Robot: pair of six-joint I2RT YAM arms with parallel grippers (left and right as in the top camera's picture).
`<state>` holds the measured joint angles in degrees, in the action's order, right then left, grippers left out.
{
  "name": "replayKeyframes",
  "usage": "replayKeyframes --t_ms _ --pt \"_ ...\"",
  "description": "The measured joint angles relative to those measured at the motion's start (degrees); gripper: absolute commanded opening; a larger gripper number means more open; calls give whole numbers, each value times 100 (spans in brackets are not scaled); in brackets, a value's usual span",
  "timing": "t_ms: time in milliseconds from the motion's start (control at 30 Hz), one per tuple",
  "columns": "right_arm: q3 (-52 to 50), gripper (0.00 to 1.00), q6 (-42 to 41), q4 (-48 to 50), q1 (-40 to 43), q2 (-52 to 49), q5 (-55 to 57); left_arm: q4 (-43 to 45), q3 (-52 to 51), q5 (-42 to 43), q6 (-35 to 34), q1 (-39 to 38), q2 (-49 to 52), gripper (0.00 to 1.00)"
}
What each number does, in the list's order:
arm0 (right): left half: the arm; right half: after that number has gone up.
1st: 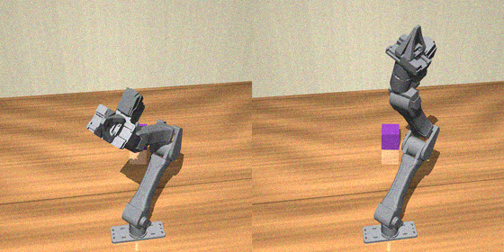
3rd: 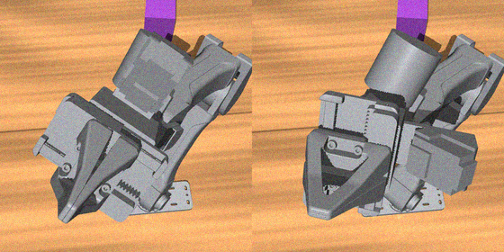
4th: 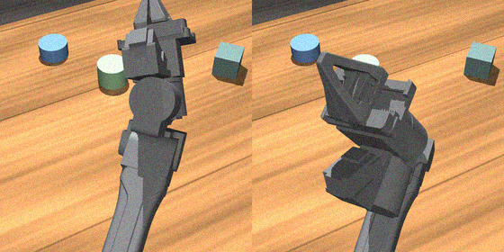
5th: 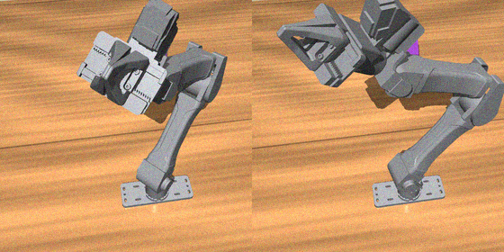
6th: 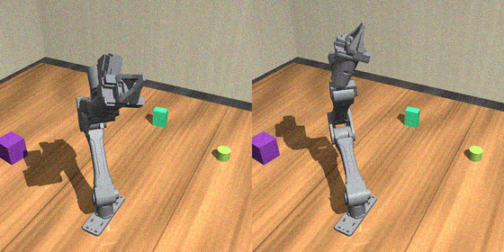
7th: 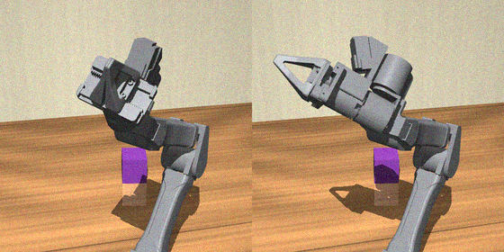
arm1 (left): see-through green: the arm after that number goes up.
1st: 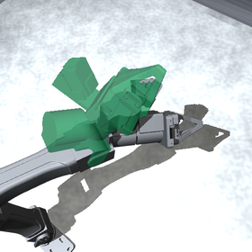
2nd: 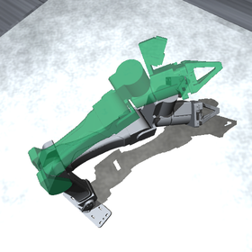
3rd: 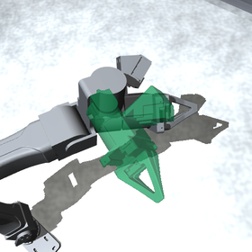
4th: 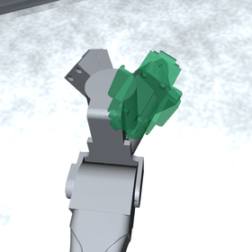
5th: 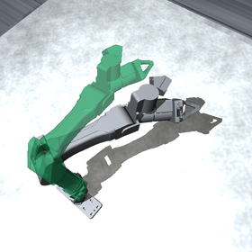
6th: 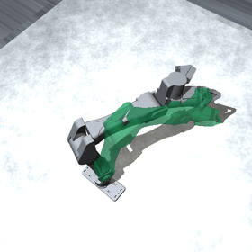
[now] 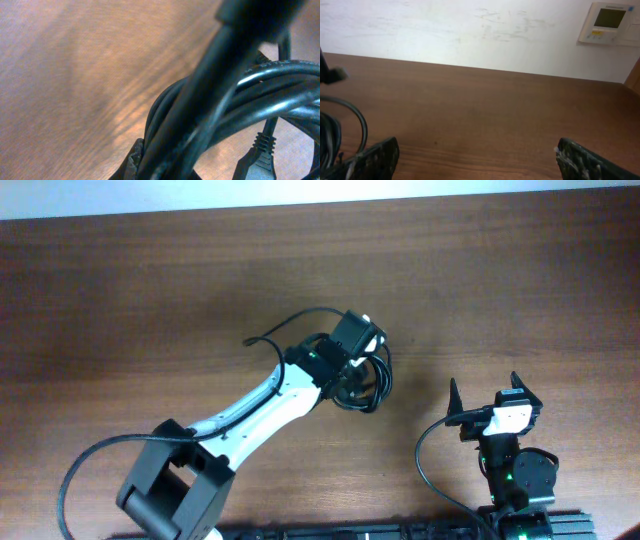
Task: Untangle cables
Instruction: 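Lift the cable bundle with the left gripper and shift it rightward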
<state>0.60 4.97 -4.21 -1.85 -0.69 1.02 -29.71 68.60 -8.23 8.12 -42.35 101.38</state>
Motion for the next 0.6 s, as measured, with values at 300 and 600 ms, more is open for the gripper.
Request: replayKeyframes --t_ms 300,600 --pt "0 99 2 0 0 0 -2 50 107 293 267 11 1029 26" --pt "0 99 2 2 0 0 -2 -1486 761 339 -103 15 1106 99"
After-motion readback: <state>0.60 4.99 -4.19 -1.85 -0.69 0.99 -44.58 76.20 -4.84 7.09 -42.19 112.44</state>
